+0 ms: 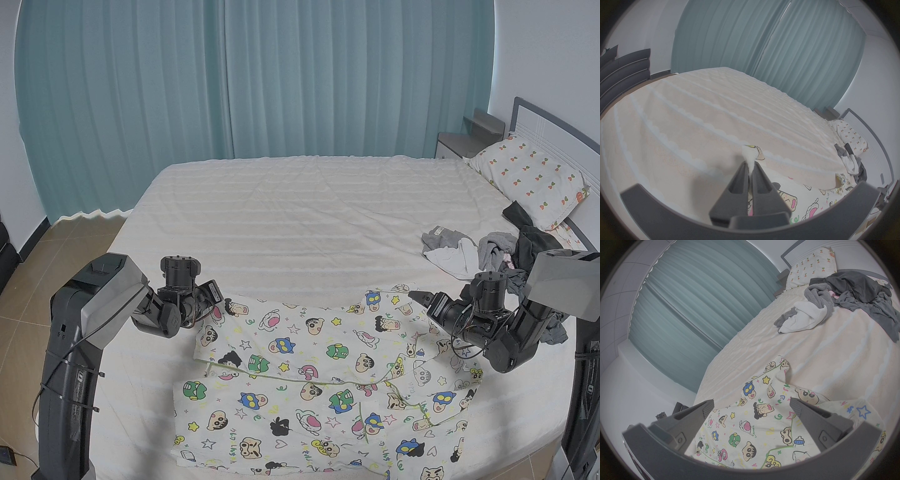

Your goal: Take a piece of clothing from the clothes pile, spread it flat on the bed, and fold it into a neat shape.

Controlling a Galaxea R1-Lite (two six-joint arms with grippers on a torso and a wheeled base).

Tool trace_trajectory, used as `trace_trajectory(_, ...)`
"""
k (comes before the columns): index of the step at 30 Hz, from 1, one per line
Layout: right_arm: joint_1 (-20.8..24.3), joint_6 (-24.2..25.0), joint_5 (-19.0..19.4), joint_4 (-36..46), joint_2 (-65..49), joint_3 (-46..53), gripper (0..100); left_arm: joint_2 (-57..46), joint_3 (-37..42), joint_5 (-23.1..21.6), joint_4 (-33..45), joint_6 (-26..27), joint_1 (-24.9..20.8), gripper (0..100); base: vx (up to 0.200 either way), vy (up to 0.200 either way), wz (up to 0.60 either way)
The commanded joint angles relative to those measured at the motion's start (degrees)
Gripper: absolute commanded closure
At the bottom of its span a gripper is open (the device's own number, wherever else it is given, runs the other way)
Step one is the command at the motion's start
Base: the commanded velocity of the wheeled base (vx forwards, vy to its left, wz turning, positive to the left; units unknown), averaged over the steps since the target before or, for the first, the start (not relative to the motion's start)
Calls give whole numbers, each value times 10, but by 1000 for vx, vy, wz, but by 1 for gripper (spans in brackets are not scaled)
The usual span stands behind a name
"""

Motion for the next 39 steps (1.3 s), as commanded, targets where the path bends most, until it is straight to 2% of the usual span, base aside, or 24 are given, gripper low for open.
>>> trace_trajectory(1, 0, 0, 0, 0, 1, 0, 0, 6, 0, 4, 0, 0, 0, 0, 0, 0, 0)
trace_trajectory(8, -1, 0, -1, 0, -1, 0, 0, -7, 15, 7, 2, -3, 11, 0, 0, 0, 0)
trace_trajectory(14, 2, -2, -1, 7, -36, 1, 0, -92, 122, -28, -3, -5, 25, 0, 0, 0, 0)
trace_trajectory(15, 10, -2, -1, 9, -58, 15, 0, -132, 172, -59, -6, -6, 29, 0, 0, 0, 0)
trace_trajectory(18, 12, -4, -1, 9, -93, 53, 0, -206, 262, -105, -25, -39, 35, 0, 0, 0, 0)
trace_trajectory(23, 15, -9, 0, 5, -158, 146, 0, -302, 414, -141, -98, -63, 38, 0, 0, 0, 0)
trace_trajectory(26, 21, -20, -1, -2, -183, 206, 0, -325, 494, -147, -145, -65, 37, 0, 0, 0, 0)
trace_trajectory(27, 21, -20, -1, -2, -183, 206, 0, -325, 494, -147, -145, -65, 37, 0, 0, 0, 0)
trace_trajectory(29, 27, -27, 0, -26, -211, 259, 0, -336, 560, -151, -199, -65, 37, 0, 0, 0, 0)
trace_trajectory(32, 39, -26, 0, -58, -223, 296, 0, -321, 560, -151, -235, -65, 49, 0, 0, 0, 0)
trace_trajectory(35, 55, -20, 0, -91, -221, 327, 0, -301, 528, -143, -238, -64, 56, 0, 0, 0, 0)
trace_trajectory(39, 60, -17, 0, -125, -216, 358, 0, -309, 543, -146, -231, -81, 61, 0, 0, 0, 0)
